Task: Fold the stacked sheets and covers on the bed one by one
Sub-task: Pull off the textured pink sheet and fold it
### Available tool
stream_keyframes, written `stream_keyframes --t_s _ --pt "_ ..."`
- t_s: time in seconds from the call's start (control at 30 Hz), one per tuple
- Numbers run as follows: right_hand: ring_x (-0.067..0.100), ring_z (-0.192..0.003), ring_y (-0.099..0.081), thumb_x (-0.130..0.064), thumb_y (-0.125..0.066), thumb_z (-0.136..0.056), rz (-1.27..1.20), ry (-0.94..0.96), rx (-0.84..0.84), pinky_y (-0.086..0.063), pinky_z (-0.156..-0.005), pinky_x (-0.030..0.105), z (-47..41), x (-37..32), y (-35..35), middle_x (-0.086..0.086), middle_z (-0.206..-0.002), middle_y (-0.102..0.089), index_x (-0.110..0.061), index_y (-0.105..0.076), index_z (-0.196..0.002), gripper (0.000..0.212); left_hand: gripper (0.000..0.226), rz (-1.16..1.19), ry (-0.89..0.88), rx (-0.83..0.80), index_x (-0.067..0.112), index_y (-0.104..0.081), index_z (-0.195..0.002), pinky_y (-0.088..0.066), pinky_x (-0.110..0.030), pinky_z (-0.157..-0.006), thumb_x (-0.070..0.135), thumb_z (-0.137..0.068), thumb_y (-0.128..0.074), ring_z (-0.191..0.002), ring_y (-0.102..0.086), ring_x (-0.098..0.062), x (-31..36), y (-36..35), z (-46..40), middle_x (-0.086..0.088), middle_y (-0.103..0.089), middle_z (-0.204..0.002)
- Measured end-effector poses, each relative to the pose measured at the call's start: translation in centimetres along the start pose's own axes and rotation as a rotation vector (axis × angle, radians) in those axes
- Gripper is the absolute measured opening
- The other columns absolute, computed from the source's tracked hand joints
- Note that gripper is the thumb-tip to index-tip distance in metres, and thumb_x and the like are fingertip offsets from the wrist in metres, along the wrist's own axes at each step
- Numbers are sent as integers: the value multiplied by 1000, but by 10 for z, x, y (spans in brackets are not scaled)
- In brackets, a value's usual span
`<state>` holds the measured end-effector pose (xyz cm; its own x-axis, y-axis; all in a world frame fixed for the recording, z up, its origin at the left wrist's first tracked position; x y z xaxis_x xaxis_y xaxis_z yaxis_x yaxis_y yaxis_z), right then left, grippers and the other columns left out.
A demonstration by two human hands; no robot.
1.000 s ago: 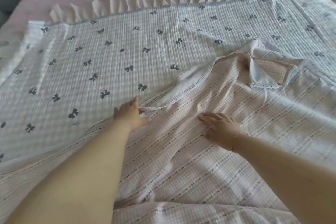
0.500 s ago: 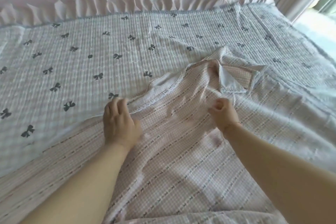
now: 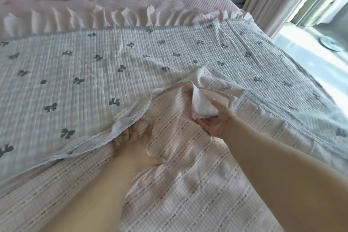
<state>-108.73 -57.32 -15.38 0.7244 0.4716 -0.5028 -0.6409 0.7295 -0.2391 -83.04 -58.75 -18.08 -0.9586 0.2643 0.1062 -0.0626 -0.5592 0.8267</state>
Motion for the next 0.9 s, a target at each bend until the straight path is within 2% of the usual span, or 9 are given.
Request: stream_keyframes --t_s 0.07,0.17,0.27,0.4,0.5,0.57,0.63,0.77,0.9 --pt "30 -105 -60 -27 -53 -94 -89 62 -124 -52 -89 43 -6 -21 -20 15 -122 -59 0 -49 -127 43 130 19 1 -39 45 26 -144 6 -64 -112 96 -51 -50 -143 29 -35 2 0 -9 -5 39 -153" --pt "28 -115 -55 -28 -51 -91 -138 270 -300 -47 -95 47 -13 -83 -49 12 -132 -53 -9 -48 -131 45 134 51 14 -70 49 33 -139 7 -65 -111 96 -47 -52 -142 31 -34 2 -5 -15 -4 42 -151" --pt "20 -137 -35 -23 -45 -97 24 480 -271 -27 -110 49 -10 -128 -68 -3 -151 -37 -26 -24 -150 58 134 80 30 -93 50 40 -132 7 -64 -112 98 -42 -48 -143 29 -34 1 -10 -19 -4 42 -150" --pt "13 -133 -38 -29 -55 -94 894 847 -182 -32 -112 41 15 -86 -87 -8 -146 -40 -30 -27 -148 61 135 82 35 -79 49 40 -133 9 -64 -111 100 -41 -44 -143 30 -33 1 -9 -23 -2 43 -150" --pt "7 -144 -9 -43 -50 -92 1663 1033 -257 -8 -120 40 22 0 -84 -15 -157 -15 -38 -14 -150 68 133 117 44 -96 51 41 -131 12 -63 -111 99 -45 -48 -141 33 -31 2 -12 -27 1 46 -148" --pt "5 -145 11 -58 -37 -92 1930 997 -267 4 -120 43 11 36 -68 -16 -159 3 -42 1 -149 70 131 128 63 -122 52 42 -131 14 -61 -111 96 -49 -50 -140 36 -30 2 -13 -28 2 50 -145" --pt "6 -143 20 -69 -24 -90 1985 827 -172 10 -118 43 -9 41 -50 -14 -158 12 -42 9 -148 72 126 124 54 -121 51 41 -133 16 -60 -111 97 -53 -44 -139 37 -30 3 -11 -28 1 51 -144" --pt "12 -144 22 -75 -12 -85 2040 679 -29 14 -116 47 -23 35 -36 -10 -158 18 -33 13 -150 81 107 86 12 -82 49 35 -138 20 -56 -111 98 -63 -23 -138 39 -23 -3 1 -29 4 46 -146" --pt "16 -144 23 -73 -7 -87 2056 615 80 15 -114 49 -8 45 -10 -6 -157 21 -32 21 -147 78 82 -36 -14 17 44 27 -145 12 -51 -117 83 -81 -5 -144 28 -15 -37 18 -25 13 32 -155"
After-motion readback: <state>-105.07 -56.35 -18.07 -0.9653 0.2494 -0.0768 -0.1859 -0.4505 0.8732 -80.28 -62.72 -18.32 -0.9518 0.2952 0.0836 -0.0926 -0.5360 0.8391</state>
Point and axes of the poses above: each hand's wrist, its own z-axis away from the middle knuckle, its own y-axis out of the back of the hand, x = y × z, the point moved 7 cm from there along -z, towards the middle knuckle
